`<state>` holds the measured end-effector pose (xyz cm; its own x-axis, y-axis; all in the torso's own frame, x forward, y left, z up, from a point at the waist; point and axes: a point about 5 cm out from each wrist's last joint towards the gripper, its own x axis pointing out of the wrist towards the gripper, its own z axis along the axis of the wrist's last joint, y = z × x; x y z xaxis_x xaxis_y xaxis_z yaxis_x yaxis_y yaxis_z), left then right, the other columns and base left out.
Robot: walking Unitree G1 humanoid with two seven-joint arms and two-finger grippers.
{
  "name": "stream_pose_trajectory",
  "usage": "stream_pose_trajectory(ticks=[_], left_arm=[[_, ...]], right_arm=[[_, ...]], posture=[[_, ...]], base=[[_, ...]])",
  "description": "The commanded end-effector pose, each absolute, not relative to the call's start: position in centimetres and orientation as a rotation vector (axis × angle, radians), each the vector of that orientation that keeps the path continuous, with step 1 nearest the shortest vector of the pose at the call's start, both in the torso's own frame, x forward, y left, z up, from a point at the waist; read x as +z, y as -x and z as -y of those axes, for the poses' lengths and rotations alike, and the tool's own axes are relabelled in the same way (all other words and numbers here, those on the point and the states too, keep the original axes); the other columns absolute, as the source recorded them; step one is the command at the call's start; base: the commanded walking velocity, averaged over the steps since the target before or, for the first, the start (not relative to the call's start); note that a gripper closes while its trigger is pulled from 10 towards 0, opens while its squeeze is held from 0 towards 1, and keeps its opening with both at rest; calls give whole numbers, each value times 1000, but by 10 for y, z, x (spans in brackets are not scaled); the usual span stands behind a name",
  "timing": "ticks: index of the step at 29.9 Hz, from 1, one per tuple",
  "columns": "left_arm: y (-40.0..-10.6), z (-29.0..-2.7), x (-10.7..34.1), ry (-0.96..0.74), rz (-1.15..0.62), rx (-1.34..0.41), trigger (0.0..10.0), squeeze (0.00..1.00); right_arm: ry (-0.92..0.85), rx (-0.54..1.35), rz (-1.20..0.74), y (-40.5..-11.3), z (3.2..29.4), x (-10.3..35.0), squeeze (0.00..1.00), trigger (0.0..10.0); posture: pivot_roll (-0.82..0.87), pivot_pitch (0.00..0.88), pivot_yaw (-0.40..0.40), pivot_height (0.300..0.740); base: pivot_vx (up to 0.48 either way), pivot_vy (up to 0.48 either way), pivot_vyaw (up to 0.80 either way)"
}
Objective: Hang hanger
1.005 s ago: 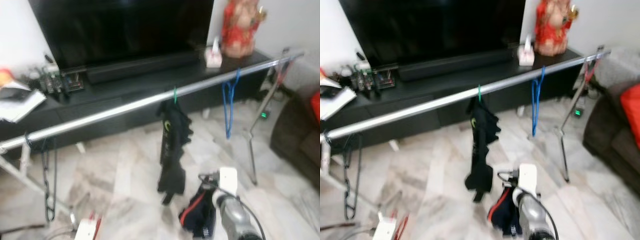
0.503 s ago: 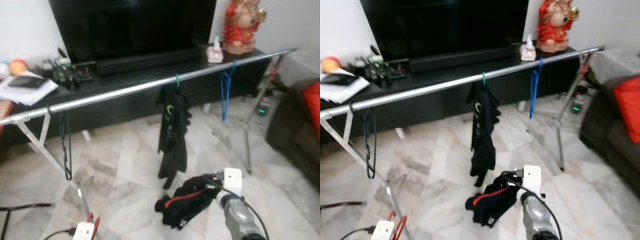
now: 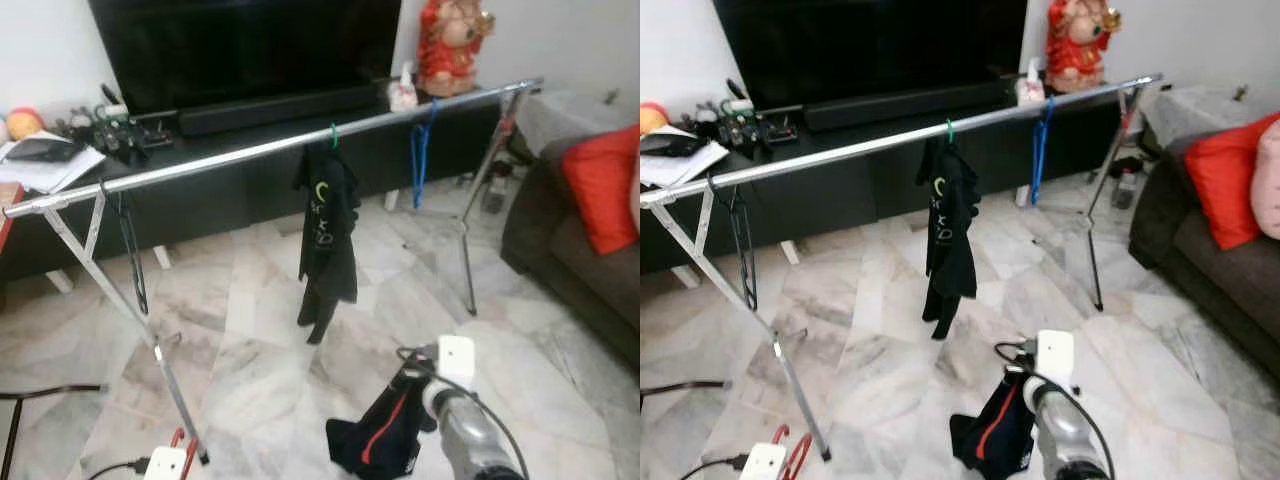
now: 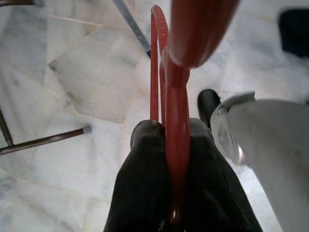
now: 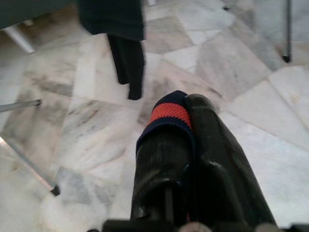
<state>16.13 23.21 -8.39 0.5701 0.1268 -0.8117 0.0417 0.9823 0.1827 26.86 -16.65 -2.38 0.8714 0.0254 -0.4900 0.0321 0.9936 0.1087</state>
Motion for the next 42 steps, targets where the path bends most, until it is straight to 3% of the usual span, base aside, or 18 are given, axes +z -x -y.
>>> stream_pose_trajectory(ticks=[1,22,42], left_arm=[[-158,-230,-86,-184,-978,47,10000,0],[-178,-227,-76,-197,-891,32,10000,0],[-233,-229,-35,-238,-602,-10,10000,0]], right_arm=[[-107,-9,-489,-273,172,-19,0,10000],[-103,24,-476,-278,169,-14,0,10000],[-73,73,-437,-288,168,-4,0,10000]], posture=[[20,0,4,740],[18,0,1,740],[23,0,-6,740]], base=[[-270,0,0],[-271,0,0],[-194,0,0]])
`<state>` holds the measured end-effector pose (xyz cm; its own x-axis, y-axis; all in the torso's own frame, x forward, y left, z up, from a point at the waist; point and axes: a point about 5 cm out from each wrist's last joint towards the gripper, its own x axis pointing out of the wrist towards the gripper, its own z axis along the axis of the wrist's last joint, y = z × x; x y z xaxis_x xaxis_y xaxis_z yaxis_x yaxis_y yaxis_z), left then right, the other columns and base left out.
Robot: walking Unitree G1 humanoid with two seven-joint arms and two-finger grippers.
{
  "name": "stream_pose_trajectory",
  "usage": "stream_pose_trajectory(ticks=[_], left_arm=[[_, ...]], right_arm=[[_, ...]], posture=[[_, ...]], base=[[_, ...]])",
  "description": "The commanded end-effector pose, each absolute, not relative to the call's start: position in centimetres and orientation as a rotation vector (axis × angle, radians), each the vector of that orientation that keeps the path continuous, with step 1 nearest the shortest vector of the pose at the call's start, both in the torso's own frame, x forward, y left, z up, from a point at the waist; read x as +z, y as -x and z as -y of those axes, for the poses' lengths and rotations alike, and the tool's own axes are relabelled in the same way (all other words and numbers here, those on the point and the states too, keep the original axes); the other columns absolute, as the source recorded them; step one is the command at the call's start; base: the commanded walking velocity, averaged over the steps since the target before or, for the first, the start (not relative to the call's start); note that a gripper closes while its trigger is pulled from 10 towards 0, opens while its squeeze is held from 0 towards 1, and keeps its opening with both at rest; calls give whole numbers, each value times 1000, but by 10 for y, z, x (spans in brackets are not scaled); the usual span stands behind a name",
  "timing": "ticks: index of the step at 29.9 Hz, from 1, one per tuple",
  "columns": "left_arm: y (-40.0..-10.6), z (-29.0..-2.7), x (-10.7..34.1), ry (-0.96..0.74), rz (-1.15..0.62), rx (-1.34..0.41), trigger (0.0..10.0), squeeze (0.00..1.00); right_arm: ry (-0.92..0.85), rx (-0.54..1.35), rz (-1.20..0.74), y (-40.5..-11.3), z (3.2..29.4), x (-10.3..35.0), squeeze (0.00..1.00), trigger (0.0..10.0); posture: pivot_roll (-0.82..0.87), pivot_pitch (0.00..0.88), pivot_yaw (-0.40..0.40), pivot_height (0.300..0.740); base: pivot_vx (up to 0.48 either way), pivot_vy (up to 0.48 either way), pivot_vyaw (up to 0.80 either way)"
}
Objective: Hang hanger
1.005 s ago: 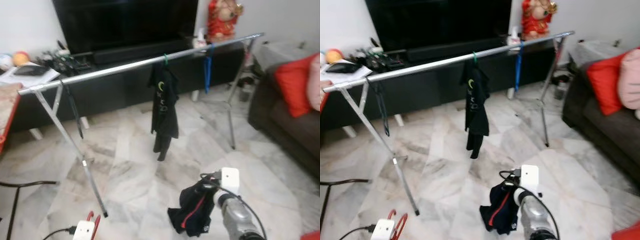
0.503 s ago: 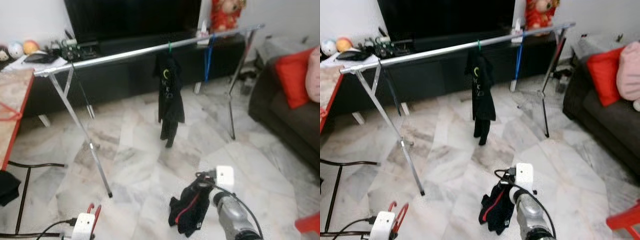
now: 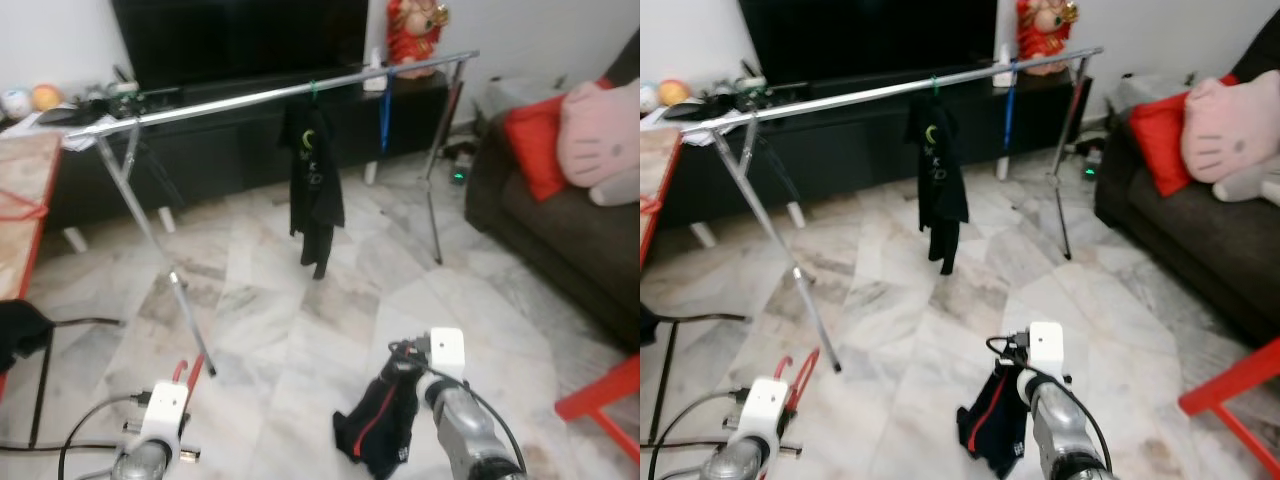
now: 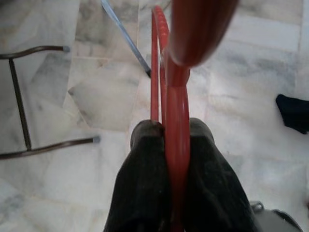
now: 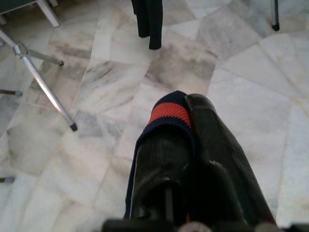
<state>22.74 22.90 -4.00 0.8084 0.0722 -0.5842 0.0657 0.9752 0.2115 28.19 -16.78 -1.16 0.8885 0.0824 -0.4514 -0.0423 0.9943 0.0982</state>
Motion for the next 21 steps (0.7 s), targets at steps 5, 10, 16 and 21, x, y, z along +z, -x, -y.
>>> stream_pose_trajectory(ticks=[5,10,16,21], left_arm=[[-244,-226,-24,-246,-546,-42,10000,0],[-255,-218,0,-275,-471,-266,10000,0],[-255,-216,26,-359,-489,-554,10000,0],[-255,-207,55,-405,-558,-811,10000,0]], right_arm=[[-69,83,-425,-292,168,0,0,10000],[16,149,-420,-306,163,12,0,10000],[200,236,-422,-326,160,30,0,10000],[229,273,-375,-350,151,59,0,10000]], posture=[[22,0,-8,740],[26,0,-13,740],[29,0,-16,740],[28,0,-17,740]], base=[[0,0,0],[0,0,0],[0,0,0],[0,0,0]])
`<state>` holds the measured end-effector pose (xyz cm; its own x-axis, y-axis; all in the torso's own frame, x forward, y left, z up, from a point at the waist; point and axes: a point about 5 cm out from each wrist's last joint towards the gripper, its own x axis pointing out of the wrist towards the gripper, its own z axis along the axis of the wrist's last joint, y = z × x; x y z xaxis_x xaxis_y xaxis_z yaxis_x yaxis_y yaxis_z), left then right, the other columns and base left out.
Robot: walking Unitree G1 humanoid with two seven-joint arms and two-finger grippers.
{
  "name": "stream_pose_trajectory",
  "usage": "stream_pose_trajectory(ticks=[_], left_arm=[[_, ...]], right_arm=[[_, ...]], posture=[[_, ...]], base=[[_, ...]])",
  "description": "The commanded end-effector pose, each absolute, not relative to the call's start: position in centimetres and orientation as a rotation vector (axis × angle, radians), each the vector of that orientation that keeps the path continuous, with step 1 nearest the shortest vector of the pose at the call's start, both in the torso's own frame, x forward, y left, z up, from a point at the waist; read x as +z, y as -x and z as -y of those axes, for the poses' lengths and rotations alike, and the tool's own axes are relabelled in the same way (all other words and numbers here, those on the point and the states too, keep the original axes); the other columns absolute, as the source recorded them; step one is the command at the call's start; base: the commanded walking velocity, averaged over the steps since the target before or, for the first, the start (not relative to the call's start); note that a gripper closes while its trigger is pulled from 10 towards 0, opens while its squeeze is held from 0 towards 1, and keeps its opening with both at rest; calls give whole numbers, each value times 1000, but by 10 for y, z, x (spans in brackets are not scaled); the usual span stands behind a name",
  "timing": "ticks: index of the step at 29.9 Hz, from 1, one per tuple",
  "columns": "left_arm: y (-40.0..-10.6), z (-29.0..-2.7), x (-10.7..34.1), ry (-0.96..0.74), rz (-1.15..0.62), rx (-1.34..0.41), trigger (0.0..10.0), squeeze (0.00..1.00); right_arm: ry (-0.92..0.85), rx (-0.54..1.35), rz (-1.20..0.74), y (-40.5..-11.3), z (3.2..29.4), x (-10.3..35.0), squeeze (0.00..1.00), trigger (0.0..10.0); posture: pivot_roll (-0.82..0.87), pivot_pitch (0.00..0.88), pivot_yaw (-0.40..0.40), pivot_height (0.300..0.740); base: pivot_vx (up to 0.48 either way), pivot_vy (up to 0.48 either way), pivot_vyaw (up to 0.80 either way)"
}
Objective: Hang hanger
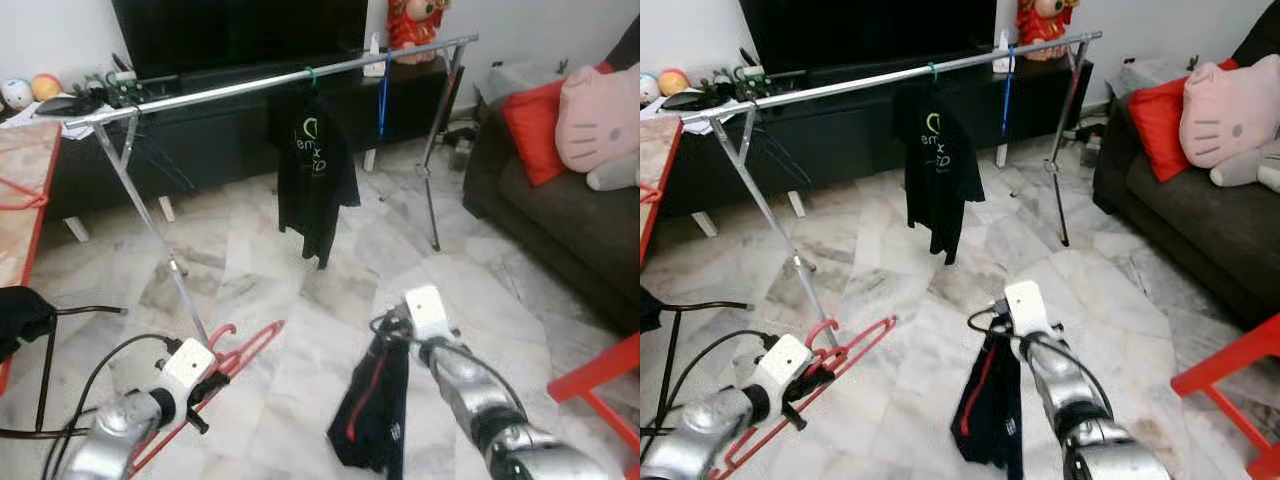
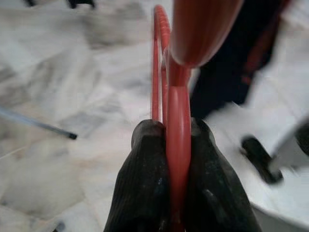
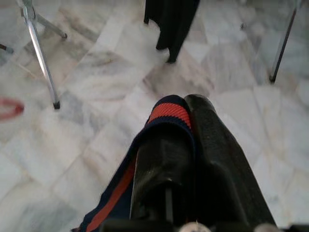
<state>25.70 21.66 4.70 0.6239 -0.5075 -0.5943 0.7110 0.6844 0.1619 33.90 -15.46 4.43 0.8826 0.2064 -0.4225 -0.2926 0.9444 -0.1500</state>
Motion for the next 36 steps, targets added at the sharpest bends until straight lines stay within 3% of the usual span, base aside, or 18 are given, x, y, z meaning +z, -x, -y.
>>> stream_pose_trajectory(ticks=[1,6,15,36], left_arm=[[-255,-207,55,-405,-558,-811,10000,0],[-253,-192,76,-365,-566,-948,10000,0],[-249,-178,89,-285,-593,-1041,10000,0],[-251,-153,97,-243,-548,-1072,10000,0]], right_arm=[[229,273,-375,-350,151,59,0,10000],[242,295,-385,-356,144,66,0,10000],[234,368,-417,-361,129,73,0,10000],[217,447,-487,-357,104,67,0,10000]], posture=[[28,0,-17,740],[33,0,-18,740],[33,0,-21,740],[48,0,-35,740]], base=[[0,0,0],[0,0,0],[0,0,0],[0,0,0]])
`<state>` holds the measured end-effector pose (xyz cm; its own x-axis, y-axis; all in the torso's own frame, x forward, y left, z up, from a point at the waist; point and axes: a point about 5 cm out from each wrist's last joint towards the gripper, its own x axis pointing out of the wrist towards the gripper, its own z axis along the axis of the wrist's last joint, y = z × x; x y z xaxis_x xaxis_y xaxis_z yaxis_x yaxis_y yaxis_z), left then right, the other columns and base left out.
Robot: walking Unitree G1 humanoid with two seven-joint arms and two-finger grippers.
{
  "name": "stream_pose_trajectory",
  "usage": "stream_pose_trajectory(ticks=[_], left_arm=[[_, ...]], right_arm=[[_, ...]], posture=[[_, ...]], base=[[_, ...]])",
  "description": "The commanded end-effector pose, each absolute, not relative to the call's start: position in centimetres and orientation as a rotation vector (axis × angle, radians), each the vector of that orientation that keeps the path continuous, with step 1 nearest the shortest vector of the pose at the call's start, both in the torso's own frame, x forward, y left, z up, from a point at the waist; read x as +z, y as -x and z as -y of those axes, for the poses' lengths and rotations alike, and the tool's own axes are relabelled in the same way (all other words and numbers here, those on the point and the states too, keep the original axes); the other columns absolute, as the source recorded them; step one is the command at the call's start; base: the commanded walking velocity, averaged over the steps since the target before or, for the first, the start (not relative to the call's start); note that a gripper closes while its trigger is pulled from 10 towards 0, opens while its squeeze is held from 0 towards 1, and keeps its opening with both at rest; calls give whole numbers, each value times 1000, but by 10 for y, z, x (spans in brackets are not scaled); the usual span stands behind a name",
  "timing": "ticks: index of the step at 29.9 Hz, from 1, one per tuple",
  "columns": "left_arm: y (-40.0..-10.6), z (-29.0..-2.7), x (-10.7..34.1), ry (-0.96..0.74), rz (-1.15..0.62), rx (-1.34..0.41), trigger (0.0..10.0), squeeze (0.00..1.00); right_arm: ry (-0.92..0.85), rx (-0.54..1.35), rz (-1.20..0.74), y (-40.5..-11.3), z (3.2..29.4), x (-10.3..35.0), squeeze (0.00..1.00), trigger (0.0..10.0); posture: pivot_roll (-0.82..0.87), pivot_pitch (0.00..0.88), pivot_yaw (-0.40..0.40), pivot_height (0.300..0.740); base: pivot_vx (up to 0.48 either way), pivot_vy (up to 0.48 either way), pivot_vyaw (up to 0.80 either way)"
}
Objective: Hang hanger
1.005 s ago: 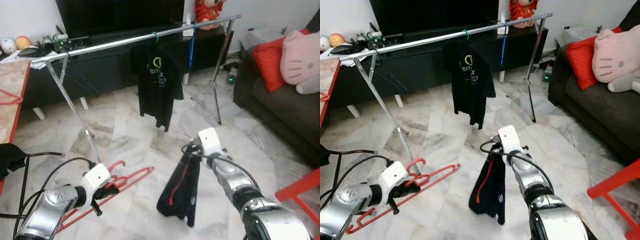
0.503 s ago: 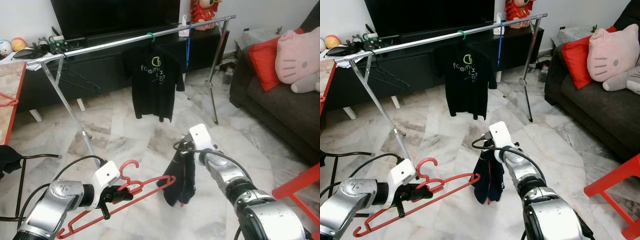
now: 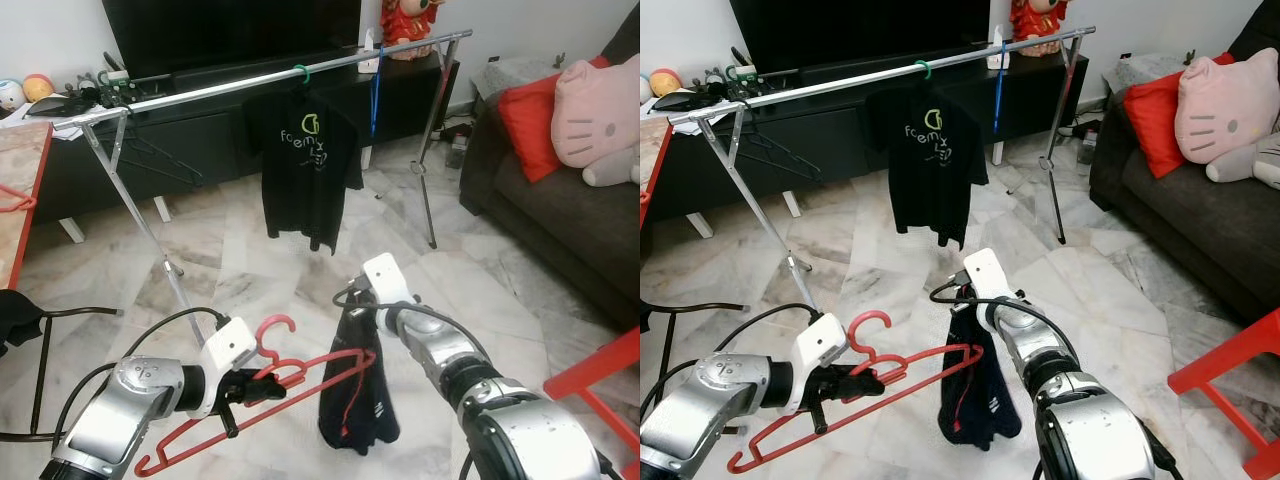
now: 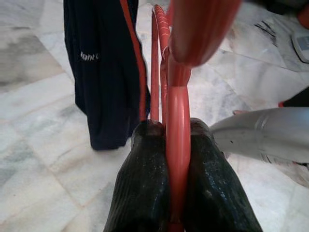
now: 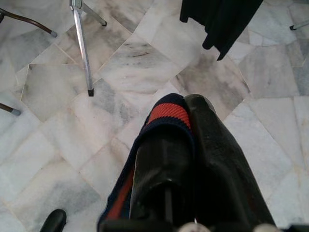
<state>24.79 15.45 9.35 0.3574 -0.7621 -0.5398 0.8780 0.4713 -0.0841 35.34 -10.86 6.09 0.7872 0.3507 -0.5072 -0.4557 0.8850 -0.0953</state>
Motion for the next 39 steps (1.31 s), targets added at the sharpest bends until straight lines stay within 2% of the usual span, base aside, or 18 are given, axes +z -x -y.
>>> stream_pose_trajectory(ticks=[1,14,30,39], left_arm=[[-251,-152,98,-245,-543,-1065,10000,0],[-267,-158,91,-351,-514,-880,10000,0],[-274,-152,90,-298,-473,-841,10000,0],[-286,-156,89,-318,-453,-705,10000,0]], right_arm=[[218,452,-487,-357,103,67,0,10000],[198,442,-470,-359,106,70,0,10000],[185,487,-445,-363,110,79,0,10000],[128,450,-414,-368,113,87,0,10000]], posture=[[48,0,-35,740],[45,0,-36,740],[42,0,-37,740],[37,0,-39,740]], base=[[0,0,0],[0,0,0],[0,0,0],[0,0,0]])
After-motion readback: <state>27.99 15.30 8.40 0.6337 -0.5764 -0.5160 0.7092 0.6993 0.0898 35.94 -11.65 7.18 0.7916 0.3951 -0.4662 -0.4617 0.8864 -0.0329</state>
